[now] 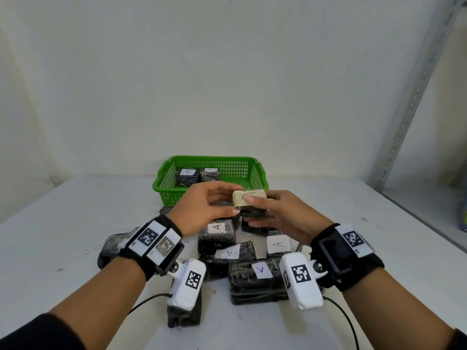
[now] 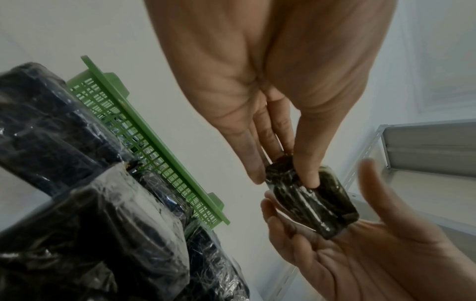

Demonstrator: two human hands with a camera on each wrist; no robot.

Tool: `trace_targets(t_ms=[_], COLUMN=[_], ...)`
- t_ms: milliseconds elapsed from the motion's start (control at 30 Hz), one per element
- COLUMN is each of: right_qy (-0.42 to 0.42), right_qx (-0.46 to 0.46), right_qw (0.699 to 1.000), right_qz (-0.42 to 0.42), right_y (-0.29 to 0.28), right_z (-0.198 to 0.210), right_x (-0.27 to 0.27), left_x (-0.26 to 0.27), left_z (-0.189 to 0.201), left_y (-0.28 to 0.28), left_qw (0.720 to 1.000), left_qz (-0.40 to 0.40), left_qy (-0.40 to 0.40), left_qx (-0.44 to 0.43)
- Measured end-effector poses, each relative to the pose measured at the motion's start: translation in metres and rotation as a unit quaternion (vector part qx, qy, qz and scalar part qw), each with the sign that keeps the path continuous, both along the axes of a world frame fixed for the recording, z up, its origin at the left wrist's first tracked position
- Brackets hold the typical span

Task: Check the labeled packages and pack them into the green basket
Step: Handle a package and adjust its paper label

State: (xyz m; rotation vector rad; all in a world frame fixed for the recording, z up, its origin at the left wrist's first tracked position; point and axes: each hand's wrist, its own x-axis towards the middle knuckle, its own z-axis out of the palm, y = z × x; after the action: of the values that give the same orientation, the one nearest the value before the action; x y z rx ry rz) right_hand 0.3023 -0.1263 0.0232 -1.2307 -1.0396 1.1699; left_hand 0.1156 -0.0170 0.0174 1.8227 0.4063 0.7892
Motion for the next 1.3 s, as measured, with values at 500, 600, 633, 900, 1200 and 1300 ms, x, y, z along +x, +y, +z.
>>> trace_targets(t_ms=[500,600,633,900,1200,1300], right_qy=[-0.025,-0.035,-0.038,-0.050,-0.051,-0.055], right_qx=[0.020,0.014,0.014,0.023,0.024,0.019], right_qw=[0.998,0.998,0.998,0.997,0.997,0.996], right_qz=[-0.052,-0.051,-0.052,-0.059,-0.060,-0.064], right_y=[0.0051,0.0054,0.0055,0.0060,0.0034,0.0002], right_z=[-0.0024,-0.0031,-0.0035,-0.0062,0.0004,0.0023], right_x=[0.0008,0.0010,0.0009,0.0004,0.0009,0.0023], left_x=[0.0027,0.0032,0.0029,0.0022,0.0004,-0.0018], left_z=[0.0006,-0.0013,-0.0013,0.0013,0.0038,0.0048], left_y=[-0.0039,-0.0033,-0.0036,-0.0051,-0.0036,-0.0024], left_qw=[0.999,0.999,0.999,0.998,0.998,0.998], left_qz=[0.027,0.030,0.028,0.029,0.037,0.034], left_qy=[0.018,0.024,0.025,0.025,0.029,0.031], left_qx=[-0.024,-0.021,-0.021,-0.041,-0.034,-0.036])
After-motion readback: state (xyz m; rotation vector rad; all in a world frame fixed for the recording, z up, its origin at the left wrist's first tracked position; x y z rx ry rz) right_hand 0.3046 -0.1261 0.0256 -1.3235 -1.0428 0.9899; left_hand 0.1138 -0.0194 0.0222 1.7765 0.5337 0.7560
